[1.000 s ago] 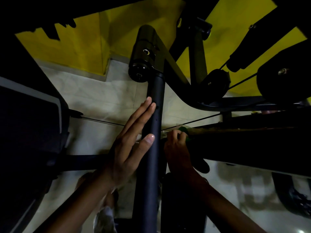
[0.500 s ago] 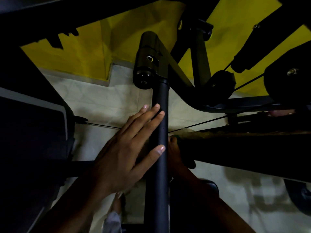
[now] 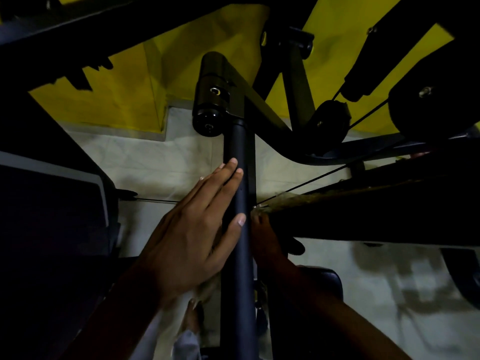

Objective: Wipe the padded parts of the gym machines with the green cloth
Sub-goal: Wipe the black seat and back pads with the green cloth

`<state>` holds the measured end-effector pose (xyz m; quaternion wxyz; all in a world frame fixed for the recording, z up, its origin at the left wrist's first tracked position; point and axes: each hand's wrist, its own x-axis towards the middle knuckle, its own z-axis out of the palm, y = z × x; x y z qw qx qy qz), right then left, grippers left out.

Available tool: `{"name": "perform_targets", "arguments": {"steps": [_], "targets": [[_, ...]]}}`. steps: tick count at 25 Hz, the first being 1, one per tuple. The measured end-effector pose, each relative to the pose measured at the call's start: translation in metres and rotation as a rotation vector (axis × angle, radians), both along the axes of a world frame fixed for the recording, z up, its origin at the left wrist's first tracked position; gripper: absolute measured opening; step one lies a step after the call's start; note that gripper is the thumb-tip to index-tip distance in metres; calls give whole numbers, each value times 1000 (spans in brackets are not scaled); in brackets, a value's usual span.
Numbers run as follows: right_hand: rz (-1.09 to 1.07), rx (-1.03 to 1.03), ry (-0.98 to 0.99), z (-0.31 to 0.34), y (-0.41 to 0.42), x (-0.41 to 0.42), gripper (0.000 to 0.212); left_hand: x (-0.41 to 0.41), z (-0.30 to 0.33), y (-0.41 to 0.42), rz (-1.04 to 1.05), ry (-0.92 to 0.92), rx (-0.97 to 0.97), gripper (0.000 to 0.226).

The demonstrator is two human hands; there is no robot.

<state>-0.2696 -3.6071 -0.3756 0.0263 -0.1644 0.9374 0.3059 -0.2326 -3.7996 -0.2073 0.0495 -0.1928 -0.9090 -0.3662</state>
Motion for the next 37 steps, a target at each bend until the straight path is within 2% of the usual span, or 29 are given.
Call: {"name": "perform_targets", "arguments": {"steps": [1, 2, 4, 6, 10, 14, 15, 18, 20, 24, 29, 32, 34, 36, 37], "targets": [[144, -172, -114, 9, 3, 9, 44, 1, 1, 1, 6, -1, 4, 58], [145, -196, -201, 12, 5, 17, 36, 1, 1, 2, 9, -1, 5, 58], [201, -119, -97, 24, 9, 32, 37, 2, 0, 4, 15, -7, 4, 58], [251, -203, 46, 31, 12, 41, 33, 3, 2, 5, 12, -4, -9, 57], [260, -323, 174, 59, 13, 47, 21, 0, 8, 8, -81, 87, -79, 49], [188, -480, 312, 70, 5, 53, 40, -3, 7, 12, -141, 125, -81, 45], [166, -507, 323, 73, 5, 57, 40, -3, 6, 13, -145, 131, -84, 45], [127, -548, 195, 76, 22, 76, 34, -2, 6, 12, -159, 125, -118, 45], [72, -510, 91, 66, 38, 95, 52, -2, 7, 13, -168, 134, -142, 47], [-115, -488, -31, 53, 59, 128, 66, 15, 9, 19, -163, 122, -157, 50], [-267, -550, -91, 37, 98, 148, 51, 52, 18, 36, -94, 24, -97, 52], [-299, -550, -136, 10, 128, 158, 50, 93, 26, 60, -146, 23, -160, 51], [-300, -557, -106, -7, 137, 162, 50, 122, 24, 84, -179, 77, -232, 51], [-282, -584, -52, -19, 139, 167, 51, 147, 12, 112, -144, 207, -296, 50], [-291, -604, -26, -22, 139, 169, 51, 157, 5, 127, -148, 204, -339, 50]]}}
